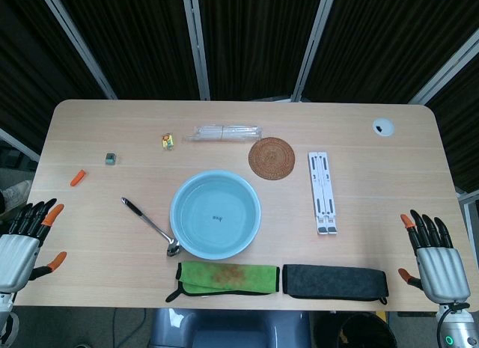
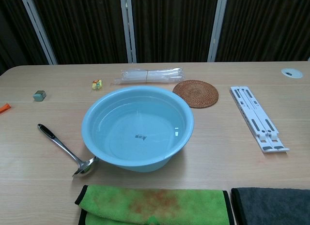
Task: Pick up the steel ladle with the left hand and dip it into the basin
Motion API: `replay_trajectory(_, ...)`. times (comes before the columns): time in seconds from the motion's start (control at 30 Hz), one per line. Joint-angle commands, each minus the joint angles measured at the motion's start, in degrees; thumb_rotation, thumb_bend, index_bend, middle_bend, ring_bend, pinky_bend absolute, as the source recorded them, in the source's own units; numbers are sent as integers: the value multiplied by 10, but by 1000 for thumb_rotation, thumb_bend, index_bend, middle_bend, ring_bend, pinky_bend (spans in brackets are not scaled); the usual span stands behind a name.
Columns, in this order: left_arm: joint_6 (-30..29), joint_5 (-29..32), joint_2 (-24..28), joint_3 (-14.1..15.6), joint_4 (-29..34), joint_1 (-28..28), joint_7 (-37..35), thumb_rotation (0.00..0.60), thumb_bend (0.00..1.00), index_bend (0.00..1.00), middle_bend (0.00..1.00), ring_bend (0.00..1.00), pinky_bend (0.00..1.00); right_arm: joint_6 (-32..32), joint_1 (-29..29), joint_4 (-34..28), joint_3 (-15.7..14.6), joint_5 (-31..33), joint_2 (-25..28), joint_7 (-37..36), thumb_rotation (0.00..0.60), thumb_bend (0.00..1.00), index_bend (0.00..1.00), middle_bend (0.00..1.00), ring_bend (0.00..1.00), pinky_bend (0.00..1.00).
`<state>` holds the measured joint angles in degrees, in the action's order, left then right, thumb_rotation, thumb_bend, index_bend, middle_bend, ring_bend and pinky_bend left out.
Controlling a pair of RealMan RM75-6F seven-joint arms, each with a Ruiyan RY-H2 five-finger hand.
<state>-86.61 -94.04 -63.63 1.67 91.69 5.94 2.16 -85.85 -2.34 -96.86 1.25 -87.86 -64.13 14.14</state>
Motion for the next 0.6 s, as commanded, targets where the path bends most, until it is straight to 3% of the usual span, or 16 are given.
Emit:
replay_trajectory(0.03,10,1,-1,1,0,3,3,600,256,19,0,0,0,-1,1,0,1,2,0,0,600,0,0,0,0,0)
replay_trajectory(0.37,42,7,-2,-5,-19,26,-31,600,256,77,0,0,0,2,0,0,3,5,2,-8,600,0,0,0,0,0)
replay_trajectory(0.6,133,23,-6,-20,-44,87,-69,600,267,302,0,0,0,16,-6,9,9,22,-2,-9,600,0,0,0,0,0)
